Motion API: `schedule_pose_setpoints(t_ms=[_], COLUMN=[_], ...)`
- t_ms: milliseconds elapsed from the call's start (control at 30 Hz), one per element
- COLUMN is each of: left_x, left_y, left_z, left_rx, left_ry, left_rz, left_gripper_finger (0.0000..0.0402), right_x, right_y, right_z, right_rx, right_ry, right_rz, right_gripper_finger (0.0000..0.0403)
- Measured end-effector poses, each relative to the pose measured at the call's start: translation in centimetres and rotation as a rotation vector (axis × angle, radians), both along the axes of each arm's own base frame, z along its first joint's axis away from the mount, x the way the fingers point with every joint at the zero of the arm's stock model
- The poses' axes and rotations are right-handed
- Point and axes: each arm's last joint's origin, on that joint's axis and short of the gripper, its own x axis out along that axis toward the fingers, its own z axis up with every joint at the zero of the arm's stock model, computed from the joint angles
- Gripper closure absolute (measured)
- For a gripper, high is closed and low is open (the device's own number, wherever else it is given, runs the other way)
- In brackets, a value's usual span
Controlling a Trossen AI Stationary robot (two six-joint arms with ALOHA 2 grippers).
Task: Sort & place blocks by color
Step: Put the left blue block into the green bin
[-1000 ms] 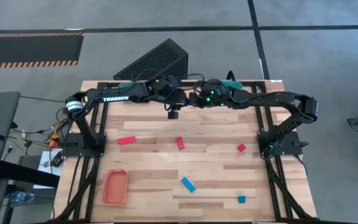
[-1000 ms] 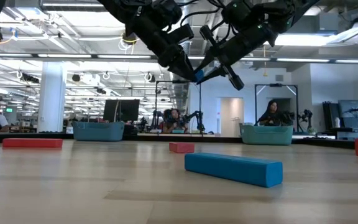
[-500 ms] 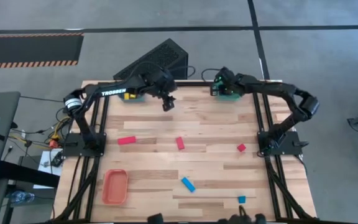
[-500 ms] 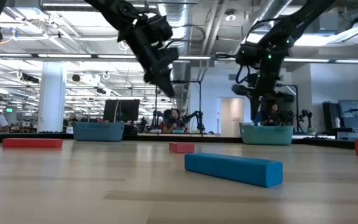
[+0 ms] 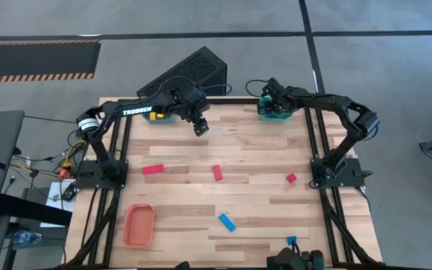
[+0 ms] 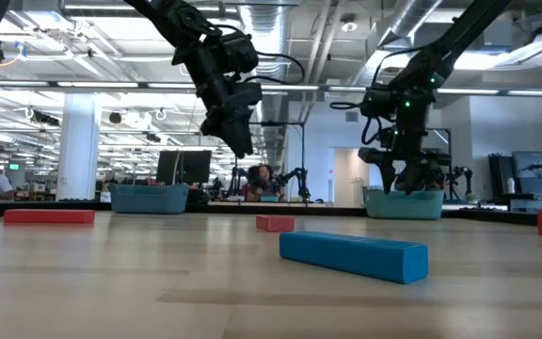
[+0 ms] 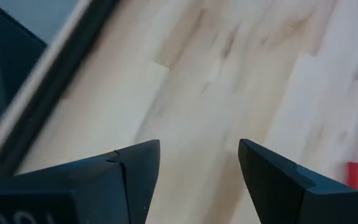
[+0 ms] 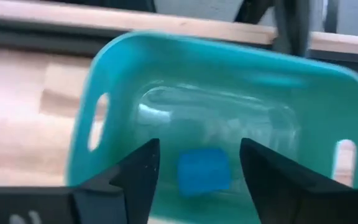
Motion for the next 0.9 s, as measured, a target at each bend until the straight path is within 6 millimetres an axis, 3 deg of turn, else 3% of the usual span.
schedule_pose_setpoints(t_ms=[233, 467, 700, 900], left_x=[1.4, 3.0, 3.7, 1.7], left_y=[-0.5, -3.1, -6.7, -8.6], left_z=[0.8, 1.0, 1.2, 5.0], left_rx=[-0.178, -0.208, -0.136, -0.007], left_ry=[-0.216, -0.249, -0.191, -0.217], left_rz=[0.009, 0.041, -0.048, -0.105], left_gripper_finger=[0.0196, 0.0196, 0.0196, 0.0196], right_x=[1.2, 4.2, 8.2, 10.6], right_y=[1.7, 6.1, 14.5, 23.1], right_z=[1.8, 4.1, 4.2, 3.5], right_rx=[-0.039, -0.115, -0.049, -0.04], right_ry=[-0.004, -0.064, -0.167, -0.264], right_rz=[0.21, 0.44, 0.595, 0.656], right_gripper_finger=[0.0146, 0.0149, 0.0148, 0.0148])
